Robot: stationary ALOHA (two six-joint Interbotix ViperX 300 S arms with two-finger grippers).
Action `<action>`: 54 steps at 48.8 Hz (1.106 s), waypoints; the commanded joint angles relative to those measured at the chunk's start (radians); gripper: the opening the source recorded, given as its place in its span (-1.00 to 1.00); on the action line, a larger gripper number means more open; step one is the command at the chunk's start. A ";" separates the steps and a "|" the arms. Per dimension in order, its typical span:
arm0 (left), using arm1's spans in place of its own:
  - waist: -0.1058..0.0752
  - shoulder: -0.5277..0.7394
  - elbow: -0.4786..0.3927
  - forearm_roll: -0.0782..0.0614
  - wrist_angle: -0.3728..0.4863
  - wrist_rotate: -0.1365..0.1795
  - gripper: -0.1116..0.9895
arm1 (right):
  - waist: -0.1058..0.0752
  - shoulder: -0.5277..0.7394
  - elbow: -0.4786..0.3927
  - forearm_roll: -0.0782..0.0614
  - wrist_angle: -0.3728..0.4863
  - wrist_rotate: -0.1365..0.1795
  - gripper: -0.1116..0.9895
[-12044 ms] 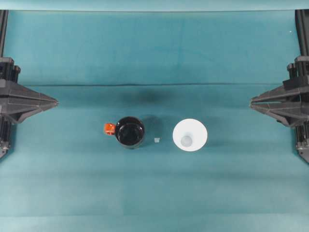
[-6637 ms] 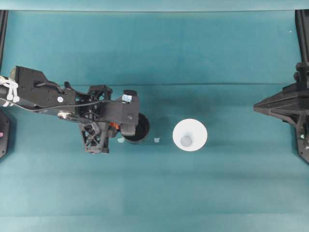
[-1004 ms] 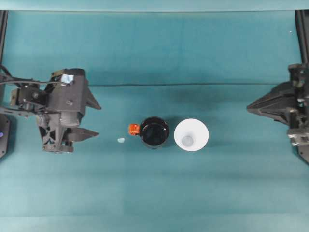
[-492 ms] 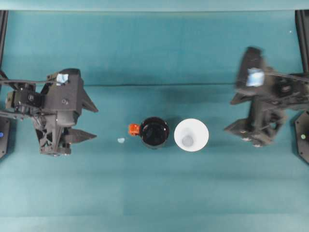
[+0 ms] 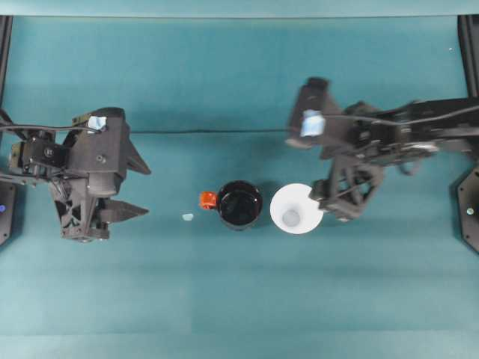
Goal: Put the paper cup into the moved red handle cup holder.
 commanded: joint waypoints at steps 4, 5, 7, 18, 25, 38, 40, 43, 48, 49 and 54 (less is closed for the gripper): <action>-0.003 -0.011 -0.008 0.003 -0.006 -0.002 0.64 | -0.002 0.052 -0.021 -0.003 -0.008 -0.009 0.93; -0.003 -0.011 -0.008 0.003 -0.008 -0.002 0.64 | -0.002 0.058 -0.021 -0.003 -0.008 -0.011 0.93; -0.002 -0.011 -0.008 0.003 -0.008 -0.002 0.64 | -0.002 0.074 -0.020 -0.003 -0.009 -0.011 0.93; -0.003 -0.011 -0.005 0.003 -0.006 -0.002 0.64 | 0.000 0.143 -0.029 0.008 -0.048 -0.008 0.92; -0.003 -0.009 -0.005 0.003 -0.008 -0.002 0.64 | 0.000 0.169 -0.032 0.009 -0.052 -0.006 0.92; -0.003 -0.008 -0.005 0.003 -0.008 -0.003 0.63 | 0.000 0.195 -0.032 0.017 -0.052 -0.005 0.91; -0.003 -0.008 -0.005 0.003 -0.008 -0.003 0.63 | 0.000 0.195 -0.032 0.017 -0.052 -0.005 0.91; -0.003 -0.006 -0.005 0.003 -0.008 -0.003 0.63 | 0.000 0.195 -0.032 0.017 -0.054 -0.005 0.89; -0.003 -0.006 -0.005 0.003 -0.008 -0.006 0.63 | 0.000 0.195 -0.032 0.017 -0.054 -0.003 0.79; -0.003 -0.006 -0.005 0.003 -0.008 -0.009 0.63 | 0.000 0.195 -0.032 0.017 -0.054 -0.002 0.75; -0.003 -0.006 -0.005 0.003 -0.008 -0.026 0.63 | 0.000 0.195 -0.032 0.017 -0.052 0.000 0.36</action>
